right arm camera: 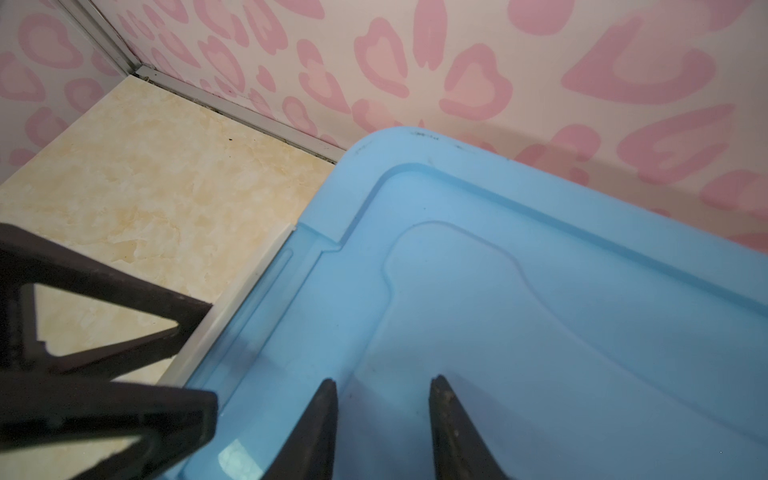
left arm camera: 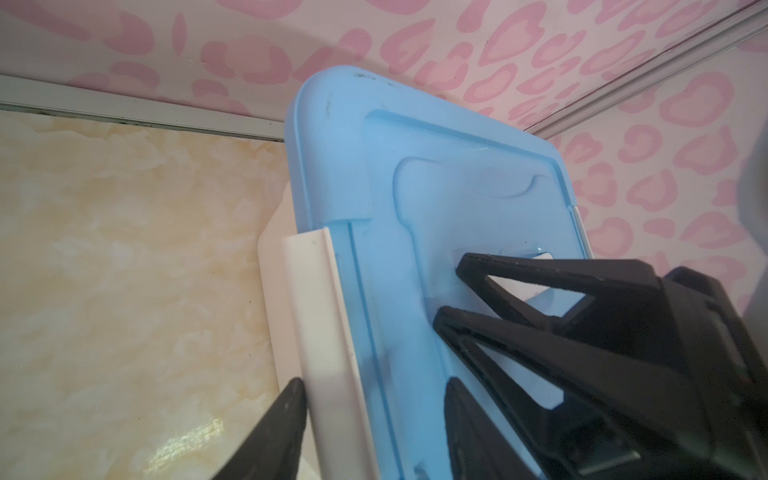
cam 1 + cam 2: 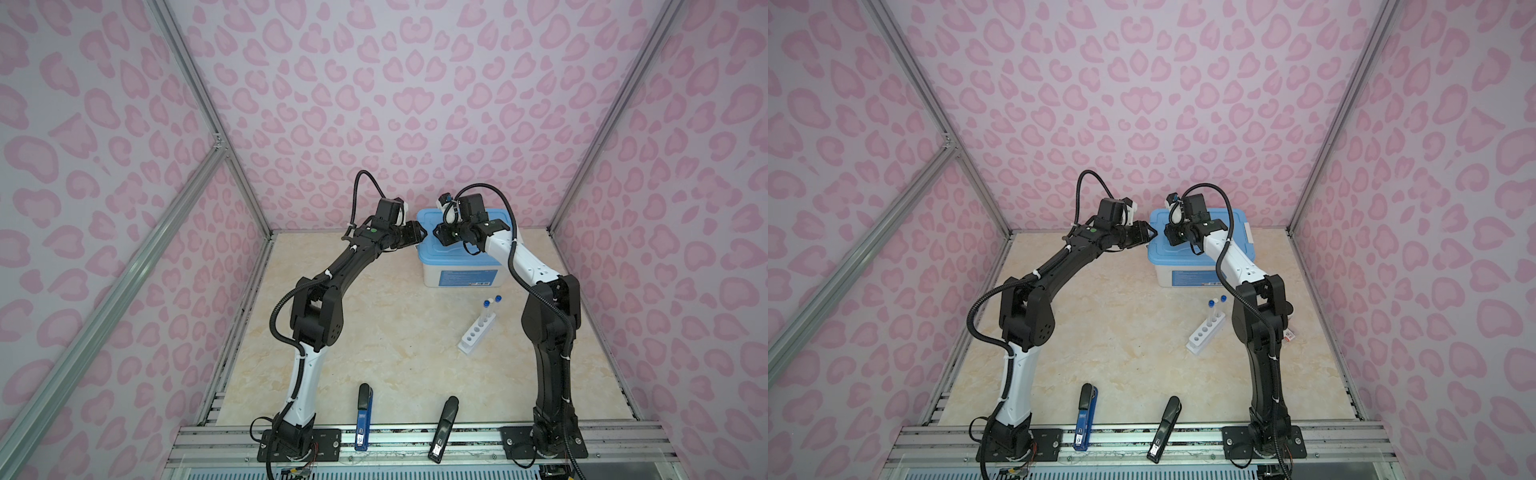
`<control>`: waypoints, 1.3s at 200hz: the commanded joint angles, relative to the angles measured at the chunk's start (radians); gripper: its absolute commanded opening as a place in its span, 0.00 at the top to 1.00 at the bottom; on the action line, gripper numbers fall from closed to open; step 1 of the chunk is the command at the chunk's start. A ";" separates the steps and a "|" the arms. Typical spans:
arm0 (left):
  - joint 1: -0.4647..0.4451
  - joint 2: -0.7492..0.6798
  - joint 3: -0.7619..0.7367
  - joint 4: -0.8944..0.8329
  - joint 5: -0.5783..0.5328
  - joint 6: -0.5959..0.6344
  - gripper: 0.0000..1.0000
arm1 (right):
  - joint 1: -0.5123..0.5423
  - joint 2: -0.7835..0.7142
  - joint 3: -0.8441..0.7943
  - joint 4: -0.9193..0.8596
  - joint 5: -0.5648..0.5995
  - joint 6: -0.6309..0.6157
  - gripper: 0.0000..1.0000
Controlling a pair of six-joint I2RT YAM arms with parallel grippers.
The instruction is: Organize the chemistry lab equipment
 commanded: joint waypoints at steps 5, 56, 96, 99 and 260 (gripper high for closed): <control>-0.012 -0.017 0.020 -0.001 -0.026 0.028 0.45 | 0.005 0.034 -0.023 -0.229 -0.003 0.021 0.63; -0.026 0.004 0.050 -0.030 -0.080 0.041 0.48 | 0.005 0.034 -0.024 -0.225 -0.004 0.021 0.63; -0.031 0.024 0.060 -0.036 -0.106 0.049 0.50 | 0.004 0.036 -0.023 -0.223 -0.005 0.021 0.63; -0.031 0.026 0.061 -0.037 -0.107 0.050 0.50 | 0.004 0.037 -0.023 -0.222 -0.004 0.021 0.64; -0.047 0.073 0.121 -0.067 -0.145 0.062 0.58 | -0.002 0.039 -0.051 -0.194 -0.009 0.032 0.65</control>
